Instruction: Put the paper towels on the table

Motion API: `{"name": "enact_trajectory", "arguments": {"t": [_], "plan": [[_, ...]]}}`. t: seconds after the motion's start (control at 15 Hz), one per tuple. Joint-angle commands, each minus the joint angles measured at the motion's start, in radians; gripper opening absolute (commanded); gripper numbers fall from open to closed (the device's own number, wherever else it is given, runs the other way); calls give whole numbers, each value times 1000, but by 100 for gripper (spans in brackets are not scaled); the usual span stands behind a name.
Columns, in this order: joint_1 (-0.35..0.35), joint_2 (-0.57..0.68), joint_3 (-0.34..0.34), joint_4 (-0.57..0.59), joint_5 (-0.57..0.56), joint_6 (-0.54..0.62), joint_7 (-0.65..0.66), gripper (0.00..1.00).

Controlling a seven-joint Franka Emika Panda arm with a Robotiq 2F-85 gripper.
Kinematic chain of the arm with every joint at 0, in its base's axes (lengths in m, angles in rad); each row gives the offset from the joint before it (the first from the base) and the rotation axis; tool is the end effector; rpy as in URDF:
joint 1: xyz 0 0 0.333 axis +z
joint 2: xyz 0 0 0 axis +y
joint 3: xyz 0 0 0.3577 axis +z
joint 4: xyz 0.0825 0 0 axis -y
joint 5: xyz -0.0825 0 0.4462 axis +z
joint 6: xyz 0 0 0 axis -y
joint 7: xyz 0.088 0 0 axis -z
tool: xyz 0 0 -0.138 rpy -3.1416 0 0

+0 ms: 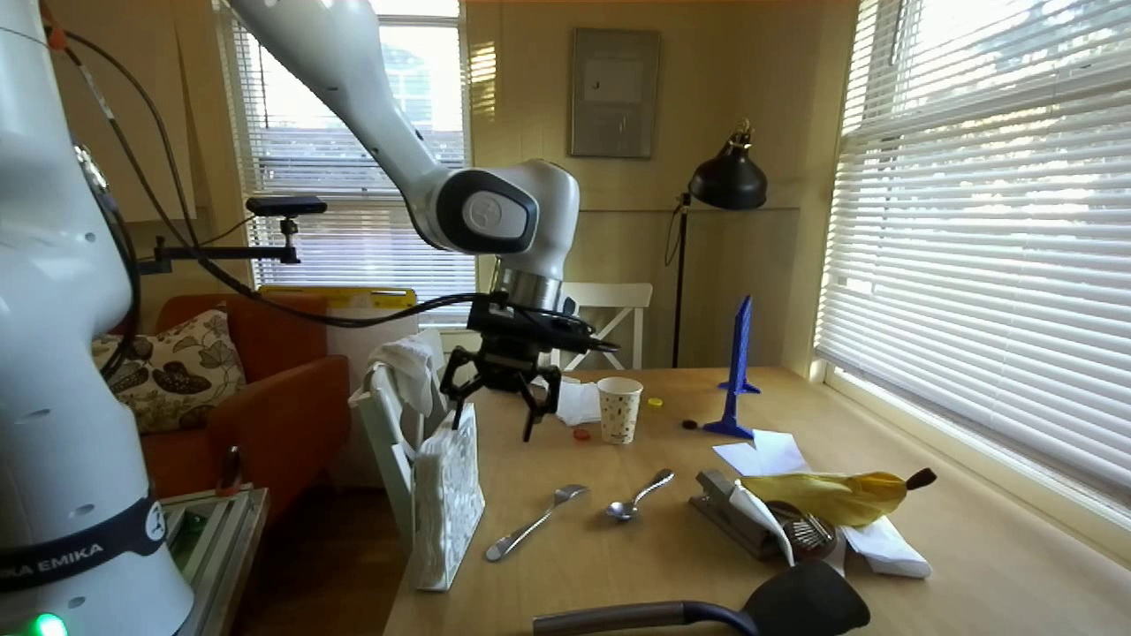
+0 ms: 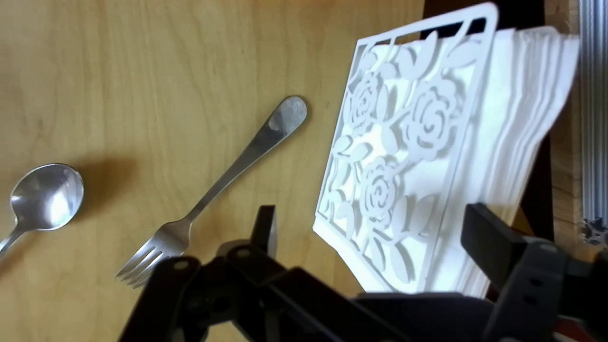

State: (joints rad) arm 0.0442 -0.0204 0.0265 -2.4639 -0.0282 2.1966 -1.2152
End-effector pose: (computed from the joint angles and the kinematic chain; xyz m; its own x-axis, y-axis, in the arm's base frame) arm 0.4757 0.0319 0.2482 0.2499 0.9628 -0.1026 0.9376 -0.2671 -0.2228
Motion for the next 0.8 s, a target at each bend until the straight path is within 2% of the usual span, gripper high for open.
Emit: {"name": "enact_trajectory", "arguments": {"t": [0.0, 0.53, 0.73], "plan": [[3, -1, 8, 18, -28, -20, 39, 100], [5, 9, 10, 25, -49, -31, 64, 100], [4, 26, 14, 29, -137, -31, 141, 100]]}}
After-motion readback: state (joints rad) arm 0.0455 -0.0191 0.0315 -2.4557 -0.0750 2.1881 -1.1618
